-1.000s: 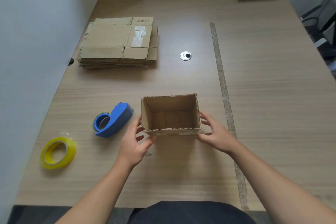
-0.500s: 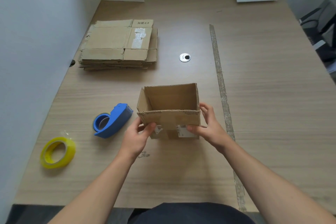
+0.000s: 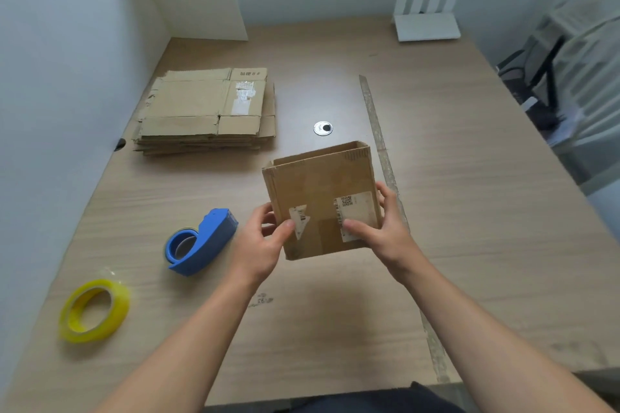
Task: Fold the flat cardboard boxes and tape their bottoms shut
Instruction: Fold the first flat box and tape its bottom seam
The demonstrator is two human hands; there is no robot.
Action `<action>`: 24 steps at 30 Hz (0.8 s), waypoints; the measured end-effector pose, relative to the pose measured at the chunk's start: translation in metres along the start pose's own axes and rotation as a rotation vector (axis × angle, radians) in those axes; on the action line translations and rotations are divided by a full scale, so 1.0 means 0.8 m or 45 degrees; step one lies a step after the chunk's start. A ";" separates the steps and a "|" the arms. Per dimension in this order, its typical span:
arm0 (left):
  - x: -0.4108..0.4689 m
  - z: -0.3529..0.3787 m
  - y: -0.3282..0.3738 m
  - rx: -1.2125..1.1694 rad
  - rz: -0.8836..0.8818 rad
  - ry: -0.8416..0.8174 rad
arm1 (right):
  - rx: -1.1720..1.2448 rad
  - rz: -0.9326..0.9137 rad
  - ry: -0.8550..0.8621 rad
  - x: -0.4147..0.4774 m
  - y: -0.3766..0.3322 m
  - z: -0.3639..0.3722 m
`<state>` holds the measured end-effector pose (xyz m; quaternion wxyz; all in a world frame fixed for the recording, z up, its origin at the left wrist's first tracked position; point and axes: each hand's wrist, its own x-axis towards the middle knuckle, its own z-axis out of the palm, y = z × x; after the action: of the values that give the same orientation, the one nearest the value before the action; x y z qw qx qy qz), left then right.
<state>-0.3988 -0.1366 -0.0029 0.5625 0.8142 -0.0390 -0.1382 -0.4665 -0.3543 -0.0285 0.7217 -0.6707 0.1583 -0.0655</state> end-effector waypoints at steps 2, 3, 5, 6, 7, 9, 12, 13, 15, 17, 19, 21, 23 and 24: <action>-0.008 0.000 0.004 -0.035 0.028 -0.025 | 0.016 -0.024 0.070 -0.004 -0.004 0.006; -0.011 -0.002 0.005 -0.050 0.052 -0.036 | 0.036 -0.026 0.111 -0.006 -0.005 0.009; -0.016 -0.007 0.008 -0.062 0.103 -0.056 | 0.054 -0.039 0.178 -0.010 -0.009 0.016; -0.017 -0.009 0.008 -0.054 0.124 -0.066 | 0.052 -0.042 0.212 -0.013 -0.011 0.017; -0.017 -0.011 0.009 -0.040 0.142 -0.081 | 0.050 -0.040 0.249 -0.015 -0.013 0.018; -0.015 -0.011 0.011 0.009 0.176 -0.137 | 0.061 -0.032 0.318 -0.019 -0.016 0.014; -0.007 -0.006 0.016 0.218 0.230 -0.211 | 0.074 -0.034 0.428 -0.023 -0.020 -0.006; -0.002 -0.004 0.019 0.322 0.264 -0.224 | 0.058 -0.039 0.464 -0.024 -0.022 -0.015; 0.008 0.002 0.026 0.561 0.372 -0.259 | 0.011 -0.048 0.532 -0.025 -0.026 -0.036; 0.023 0.010 0.039 0.772 0.476 -0.313 | -0.030 -0.054 0.595 -0.025 -0.030 -0.059; 0.042 0.022 0.056 0.956 0.556 -0.365 | -0.067 -0.060 0.646 -0.022 -0.032 -0.083; 0.064 0.040 0.076 1.114 0.640 -0.392 | -0.080 -0.066 0.692 -0.015 -0.034 -0.108; 0.087 0.064 0.098 1.232 0.711 -0.411 | -0.064 -0.073 0.735 -0.002 -0.036 -0.138; 0.099 0.079 0.108 1.283 0.733 -0.418 | -0.052 -0.079 0.752 0.006 -0.038 -0.154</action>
<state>-0.3317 -0.2425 0.0421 0.1090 0.9053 -0.4047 -0.0688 -0.4976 -0.4755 -0.0054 0.6282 -0.6416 0.3422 -0.2769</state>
